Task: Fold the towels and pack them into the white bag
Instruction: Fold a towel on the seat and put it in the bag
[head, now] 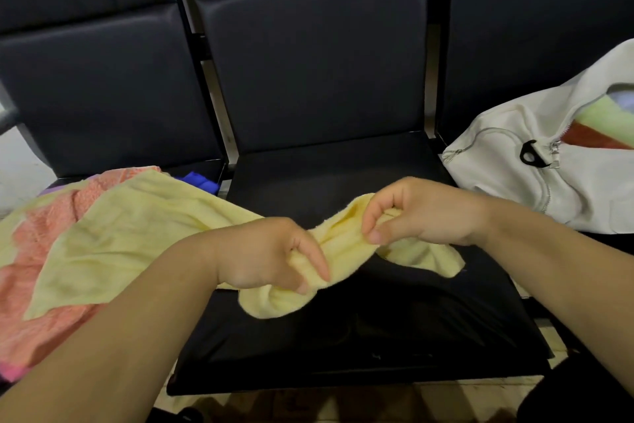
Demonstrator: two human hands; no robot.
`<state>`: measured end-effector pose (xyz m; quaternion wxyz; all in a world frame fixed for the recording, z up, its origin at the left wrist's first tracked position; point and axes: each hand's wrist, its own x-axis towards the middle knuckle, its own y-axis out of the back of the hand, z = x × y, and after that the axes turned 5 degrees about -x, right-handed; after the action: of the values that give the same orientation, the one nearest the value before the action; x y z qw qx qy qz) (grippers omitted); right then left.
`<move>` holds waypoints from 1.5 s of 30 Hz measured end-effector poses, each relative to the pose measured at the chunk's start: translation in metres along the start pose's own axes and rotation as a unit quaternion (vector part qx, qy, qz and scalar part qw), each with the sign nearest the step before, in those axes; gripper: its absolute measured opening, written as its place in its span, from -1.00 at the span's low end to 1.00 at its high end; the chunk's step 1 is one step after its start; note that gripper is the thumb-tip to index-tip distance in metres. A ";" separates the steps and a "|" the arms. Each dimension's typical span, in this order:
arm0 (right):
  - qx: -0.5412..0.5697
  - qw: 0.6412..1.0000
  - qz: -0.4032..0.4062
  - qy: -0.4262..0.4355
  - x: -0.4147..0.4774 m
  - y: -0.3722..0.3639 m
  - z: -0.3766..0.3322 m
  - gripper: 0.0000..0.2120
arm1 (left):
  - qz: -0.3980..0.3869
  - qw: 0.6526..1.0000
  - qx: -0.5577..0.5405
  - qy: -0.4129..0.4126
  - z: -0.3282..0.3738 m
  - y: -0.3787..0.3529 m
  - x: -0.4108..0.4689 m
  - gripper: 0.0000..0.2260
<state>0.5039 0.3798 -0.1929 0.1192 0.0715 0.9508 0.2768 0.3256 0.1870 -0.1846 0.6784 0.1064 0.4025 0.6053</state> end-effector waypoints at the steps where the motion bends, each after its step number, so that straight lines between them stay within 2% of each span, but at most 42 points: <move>1: 0.043 0.999 -0.007 0.010 -0.002 -0.001 -0.001 -0.86 | 0.007 0.999 0.034 0.012 -0.002 0.000 0.001 -0.77; 4: 0.130 0.991 -0.008 0.041 0.000 -0.012 -0.005 -0.85 | 0.068 0.996 0.057 0.009 0.001 0.004 0.001 -0.79; 6: 0.154 0.986 0.006 0.058 0.002 -0.018 -0.009 -0.84 | 0.108 0.994 0.017 -0.004 0.006 0.009 -0.001 -0.80; 8: 0.114 0.990 0.034 0.078 0.003 -0.019 -0.012 -0.75 | 0.162 0.983 -0.077 -0.026 0.009 0.014 -0.004 -0.81; 11: 0.035 0.992 0.067 0.097 0.001 -0.017 -0.014 -0.78 | 0.219 0.954 -0.198 -0.048 0.007 0.017 -0.005 -0.75; 14: -0.022 0.996 0.022 0.081 0.001 -0.022 -0.013 -0.80 | 0.249 0.920 -0.294 -0.063 0.004 0.015 -0.001 -0.83; 16: -0.068 0.995 0.008 0.071 0.003 -0.027 -0.011 -0.78 | 0.231 0.912 -0.324 -0.096 0.004 0.016 -0.001 -0.92; 17: -0.083 0.994 0.022 0.068 0.005 -0.026 -0.010 -0.78 | 0.214 0.919 -0.309 -0.120 0.003 0.016 -0.003 -0.87; 19: -0.057 0.995 0.072 0.049 0.008 -0.019 -0.010 -0.78 | 0.158 0.954 -0.222 -0.129 0.005 0.019 -0.010 -0.80; 21: 0.061 0.993 0.096 0.019 0.009 -0.010 -0.010 -0.76 | 0.077 0.990 -0.087 -0.085 0.008 0.022 -0.014 -0.76; 23: 0.165 0.984 0.071 0.008 0.007 -0.008 -0.012 -0.72 | 0.021 0.999 0.014 -0.029 0.009 0.020 -0.013 -0.74; 24: 0.183 0.982 0.050 0.015 0.005 -0.010 -0.013 -0.71 | 0.018 0.999 0.043 -0.007 0.009 0.021 -0.012 -0.73; 26: 0.173 0.984 -0.009 0.037 0.002 -0.015 -0.015 -0.71 | 0.057 0.997 0.056 0.012 0.009 0.025 -0.013 -0.73; 30: 0.003 0.993 -0.100 0.060 -0.003 -0.021 -0.016 -0.79 | 0.163 0.985 -0.050 -0.039 0.011 0.028 -0.017 -0.75; 34: -0.111 0.991 -0.051 0.051 0.004 -0.022 -0.014 -0.88 | 0.198 0.967 -0.142 -0.077 0.016 0.020 -0.014 -0.79; 38: -0.058 0.996 0.032 0.055 0.008 -0.012 -0.014 -0.88 | 0.162 0.960 -0.195 -0.118 0.022 0.021 -0.020 -0.84; 40: 0.028 0.995 0.078 0.057 0.008 -0.003 -0.016 -0.88 | 0.104 0.980 -0.139 -0.096 0.026 0.021 -0.023 -0.80; 42: 0.119 0.987 0.093 0.062 0.007 0.000 -0.019 -0.85 | 0.061 0.997 0.003 -0.038 0.026 0.024 -0.023 -0.75; 45: 0.150 0.978 0.114 0.094 0.007 -0.008 -0.026 -0.79 | 0.083 0.989 0.124 0.019 0.024 0.036 -0.021 -0.75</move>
<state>0.4897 0.3617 -0.1771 -0.0149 0.1708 0.9740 0.1481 0.3170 0.1847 -0.1375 0.5998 0.2114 0.4774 0.6064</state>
